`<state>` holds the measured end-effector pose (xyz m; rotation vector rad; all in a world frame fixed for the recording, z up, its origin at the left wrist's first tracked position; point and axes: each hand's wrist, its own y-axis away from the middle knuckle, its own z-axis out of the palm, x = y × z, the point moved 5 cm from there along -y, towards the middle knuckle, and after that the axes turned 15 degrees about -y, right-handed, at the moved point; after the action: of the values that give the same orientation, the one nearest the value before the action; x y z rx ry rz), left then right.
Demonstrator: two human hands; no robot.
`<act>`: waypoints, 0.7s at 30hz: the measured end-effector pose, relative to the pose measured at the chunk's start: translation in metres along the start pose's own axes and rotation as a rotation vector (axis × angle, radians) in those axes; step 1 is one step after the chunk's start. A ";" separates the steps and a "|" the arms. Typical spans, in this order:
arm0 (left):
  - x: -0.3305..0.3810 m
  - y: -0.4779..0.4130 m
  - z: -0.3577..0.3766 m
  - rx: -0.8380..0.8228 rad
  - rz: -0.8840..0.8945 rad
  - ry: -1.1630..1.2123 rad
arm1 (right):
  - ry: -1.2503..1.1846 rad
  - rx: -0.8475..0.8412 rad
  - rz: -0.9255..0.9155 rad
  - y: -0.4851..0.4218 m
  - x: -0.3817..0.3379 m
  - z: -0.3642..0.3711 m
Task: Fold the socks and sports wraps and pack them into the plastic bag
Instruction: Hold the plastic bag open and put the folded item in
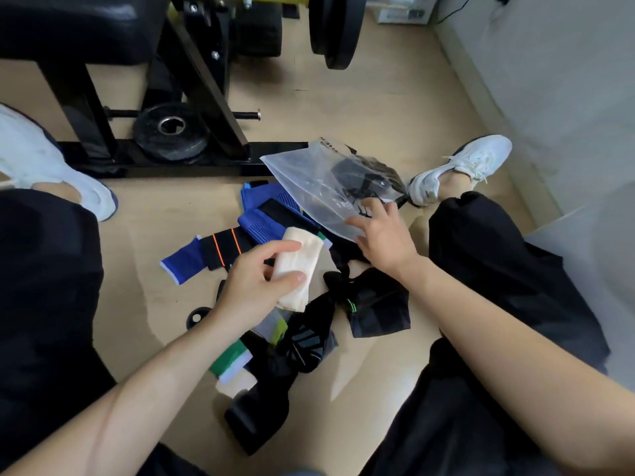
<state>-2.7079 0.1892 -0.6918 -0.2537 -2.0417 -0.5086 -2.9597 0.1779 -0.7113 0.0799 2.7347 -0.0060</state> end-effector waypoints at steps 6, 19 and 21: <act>0.015 -0.047 0.015 0.073 -0.044 0.025 | -0.005 0.013 -0.112 -0.017 0.007 0.005; 0.002 -0.112 0.042 0.127 -0.034 -0.341 | -0.280 0.156 -0.009 -0.033 0.032 -0.010; -0.003 -0.118 0.041 0.112 -0.095 -0.394 | -0.342 0.183 -0.063 -0.031 0.032 -0.017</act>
<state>-2.7834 0.1031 -0.7412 -0.2009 -2.4673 -0.4245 -2.9973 0.1492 -0.7084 0.0396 2.3872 -0.2637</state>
